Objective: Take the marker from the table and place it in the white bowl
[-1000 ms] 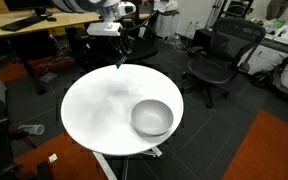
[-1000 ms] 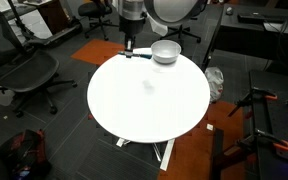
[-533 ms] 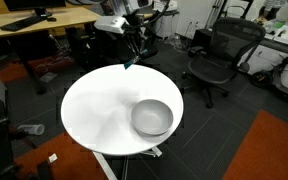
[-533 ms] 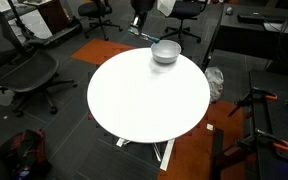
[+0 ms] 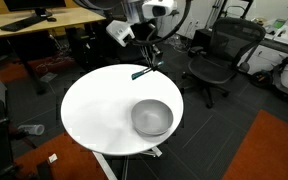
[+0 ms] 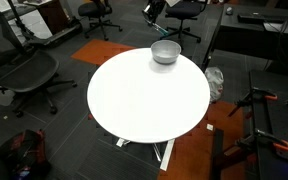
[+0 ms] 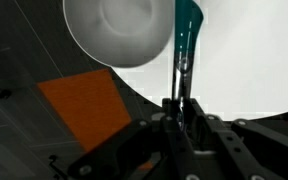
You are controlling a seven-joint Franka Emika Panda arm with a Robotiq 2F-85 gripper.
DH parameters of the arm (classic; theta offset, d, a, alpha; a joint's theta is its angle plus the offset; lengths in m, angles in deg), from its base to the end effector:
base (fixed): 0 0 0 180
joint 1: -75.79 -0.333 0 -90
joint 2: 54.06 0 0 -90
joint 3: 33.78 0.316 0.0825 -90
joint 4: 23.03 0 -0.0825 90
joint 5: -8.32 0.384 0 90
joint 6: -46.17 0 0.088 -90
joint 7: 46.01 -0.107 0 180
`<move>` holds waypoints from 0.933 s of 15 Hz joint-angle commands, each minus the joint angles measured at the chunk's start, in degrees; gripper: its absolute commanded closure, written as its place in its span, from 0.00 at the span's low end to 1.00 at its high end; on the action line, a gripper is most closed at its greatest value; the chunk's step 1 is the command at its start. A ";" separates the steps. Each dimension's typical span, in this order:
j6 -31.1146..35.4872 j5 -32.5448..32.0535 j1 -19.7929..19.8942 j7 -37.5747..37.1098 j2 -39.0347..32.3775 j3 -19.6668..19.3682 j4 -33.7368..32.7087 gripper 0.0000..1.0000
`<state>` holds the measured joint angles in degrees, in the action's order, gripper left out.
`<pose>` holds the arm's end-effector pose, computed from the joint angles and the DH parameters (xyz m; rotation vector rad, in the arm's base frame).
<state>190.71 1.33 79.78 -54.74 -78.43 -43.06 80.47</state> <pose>0.6587 -0.1437 0.3421 2.9239 -0.3984 0.4279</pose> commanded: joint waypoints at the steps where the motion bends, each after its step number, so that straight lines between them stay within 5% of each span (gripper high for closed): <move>1: -0.20 2.23 1.13 -4.81 -0.27 -1.41 0.58 0.95; 14: 1.03 10.10 4.15 -11.74 -8.53 -2.84 0.86 0.95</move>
<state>190.86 9.51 83.55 -64.98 -86.15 -45.64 80.97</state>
